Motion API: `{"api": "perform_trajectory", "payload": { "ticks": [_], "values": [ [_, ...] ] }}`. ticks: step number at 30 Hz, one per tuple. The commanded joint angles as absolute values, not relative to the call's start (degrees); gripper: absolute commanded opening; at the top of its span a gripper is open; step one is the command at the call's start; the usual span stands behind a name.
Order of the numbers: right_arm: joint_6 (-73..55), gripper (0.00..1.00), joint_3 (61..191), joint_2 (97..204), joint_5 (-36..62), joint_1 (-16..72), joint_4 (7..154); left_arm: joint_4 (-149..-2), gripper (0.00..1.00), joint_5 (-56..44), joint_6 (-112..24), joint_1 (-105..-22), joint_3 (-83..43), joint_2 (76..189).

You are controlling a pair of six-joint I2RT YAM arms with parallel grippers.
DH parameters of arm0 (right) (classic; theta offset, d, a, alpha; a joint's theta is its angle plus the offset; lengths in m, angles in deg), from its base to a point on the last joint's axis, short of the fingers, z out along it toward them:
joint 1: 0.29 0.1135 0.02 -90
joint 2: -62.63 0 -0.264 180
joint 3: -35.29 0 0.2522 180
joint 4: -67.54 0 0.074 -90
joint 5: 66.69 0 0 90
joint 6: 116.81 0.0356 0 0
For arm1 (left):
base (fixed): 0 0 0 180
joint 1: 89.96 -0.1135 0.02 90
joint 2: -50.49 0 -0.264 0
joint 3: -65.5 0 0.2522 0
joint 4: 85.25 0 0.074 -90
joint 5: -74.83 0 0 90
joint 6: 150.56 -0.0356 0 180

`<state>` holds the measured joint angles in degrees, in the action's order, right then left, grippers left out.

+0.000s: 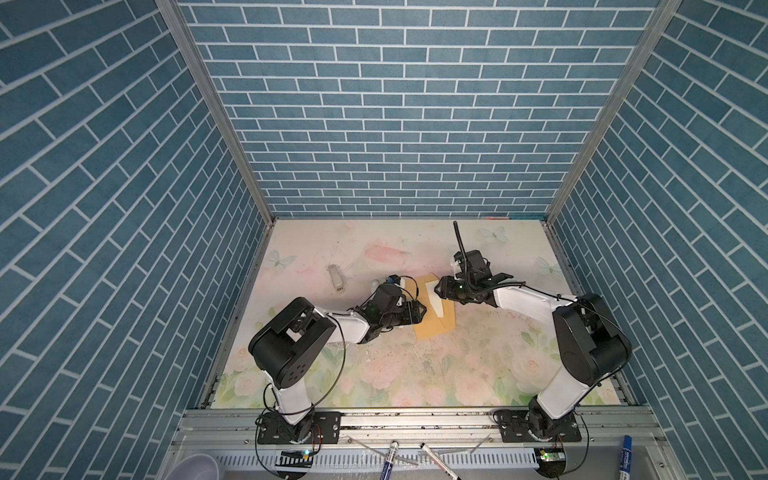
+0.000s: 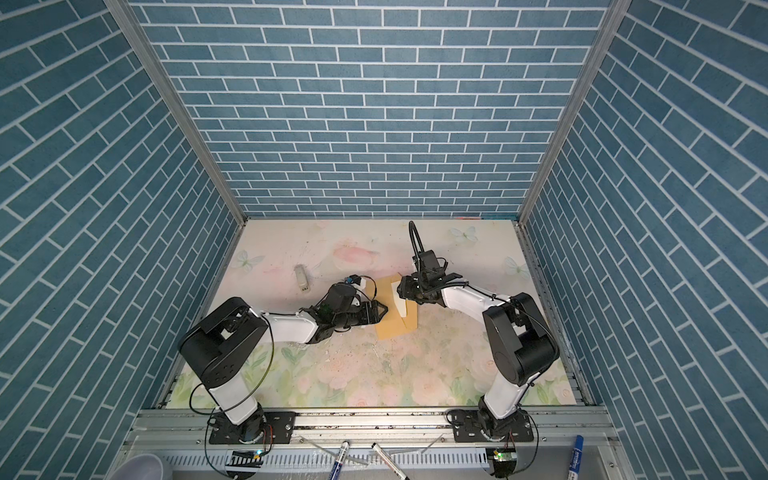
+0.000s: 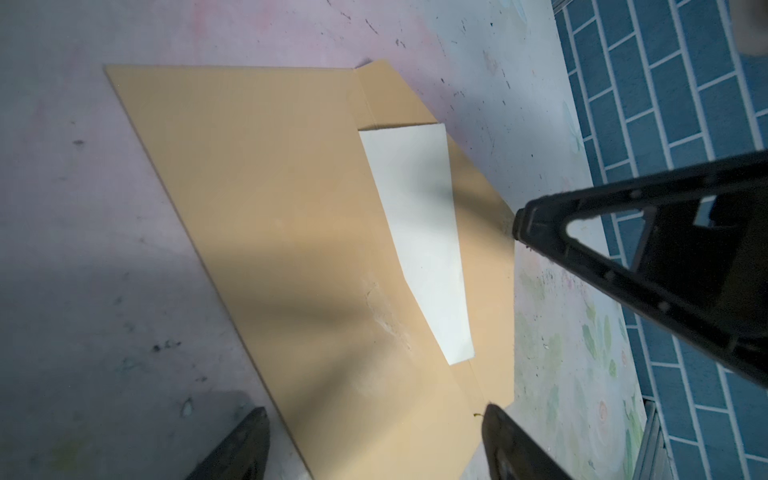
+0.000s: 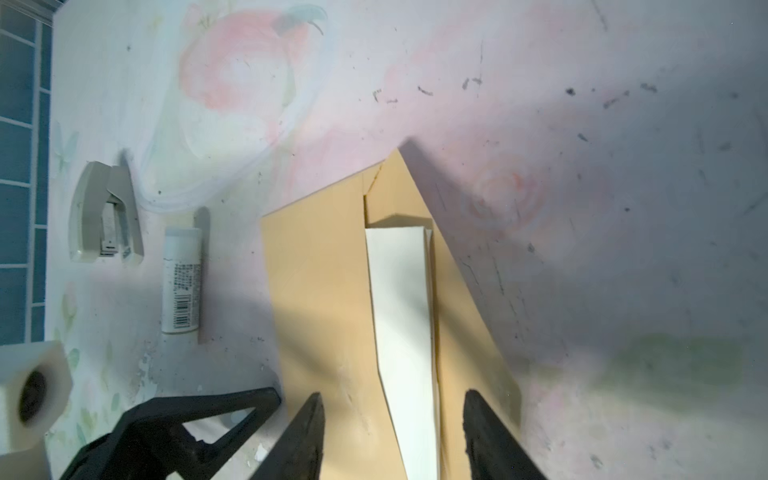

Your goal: Place the letter into the envelope and seal it

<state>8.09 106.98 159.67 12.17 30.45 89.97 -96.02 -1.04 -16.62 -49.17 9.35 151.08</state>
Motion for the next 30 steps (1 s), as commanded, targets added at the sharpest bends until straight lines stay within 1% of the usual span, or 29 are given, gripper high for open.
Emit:
{"api": "perform_trajectory", "payload": {
  "ticks": [1,14,26,30],
  "values": [
    [5.98,0.55,109.43,159.17,14.06,30.47,92.35,-92.61,0.81,-1.89,-18.77,-49.18,7.31,149.66],
    [5.1,0.62,112.1,163.59,13.17,30.38,90.8,-90.38,0.82,-1.95,-20.4,-51.37,4.42,151.02],
    [4.99,0.62,113.48,166.51,12.06,30.02,90.71,-91.42,0.82,-1.31,-20.15,-52.08,3.47,154.3],
    [5.44,0.61,113.31,167.3,11.48,29.94,90.15,-91.76,0.8,-1.11,-20.05,-52.17,3.45,155.05]
  ]
}}
